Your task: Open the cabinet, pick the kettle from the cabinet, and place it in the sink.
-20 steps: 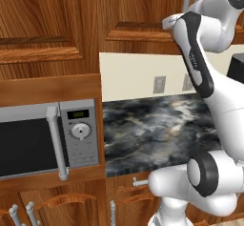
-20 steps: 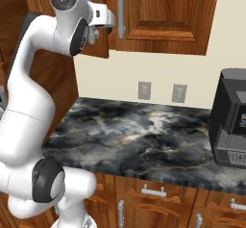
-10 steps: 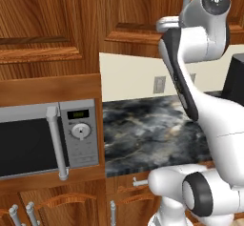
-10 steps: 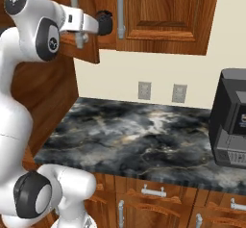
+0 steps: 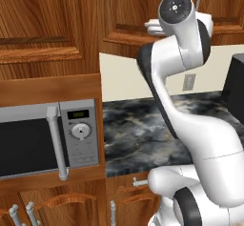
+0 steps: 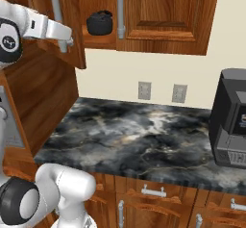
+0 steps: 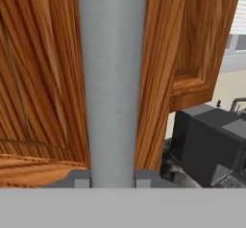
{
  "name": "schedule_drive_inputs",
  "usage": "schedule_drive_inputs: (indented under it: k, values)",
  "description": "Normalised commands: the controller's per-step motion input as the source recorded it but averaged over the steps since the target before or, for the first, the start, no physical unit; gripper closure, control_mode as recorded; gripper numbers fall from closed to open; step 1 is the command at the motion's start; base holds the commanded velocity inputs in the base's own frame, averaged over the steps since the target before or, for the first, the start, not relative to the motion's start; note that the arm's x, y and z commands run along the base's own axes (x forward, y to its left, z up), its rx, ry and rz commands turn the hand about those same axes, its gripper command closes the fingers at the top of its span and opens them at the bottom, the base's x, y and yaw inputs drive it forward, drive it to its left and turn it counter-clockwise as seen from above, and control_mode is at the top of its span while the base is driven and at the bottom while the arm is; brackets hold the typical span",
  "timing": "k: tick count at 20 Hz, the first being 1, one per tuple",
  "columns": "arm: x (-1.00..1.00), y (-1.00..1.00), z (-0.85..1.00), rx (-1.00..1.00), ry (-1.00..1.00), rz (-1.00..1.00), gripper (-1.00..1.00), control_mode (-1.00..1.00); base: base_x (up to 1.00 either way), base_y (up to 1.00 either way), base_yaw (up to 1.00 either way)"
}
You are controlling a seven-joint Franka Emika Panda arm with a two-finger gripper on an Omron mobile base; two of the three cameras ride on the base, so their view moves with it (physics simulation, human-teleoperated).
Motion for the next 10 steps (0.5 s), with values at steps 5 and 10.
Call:
schedule_drive_inputs:
  k: [5, 10]
  values:
    - [-0.66, 0.24, 0.0, 0.0, -0.02, -0.18, 1.0, -1.0, 0.0, 0.0, 0.0]
    - [-0.62, 0.29, 0.0, 0.0, -0.04, -0.09, 1.0, -1.0, 0.0, 0.0, 0.0]
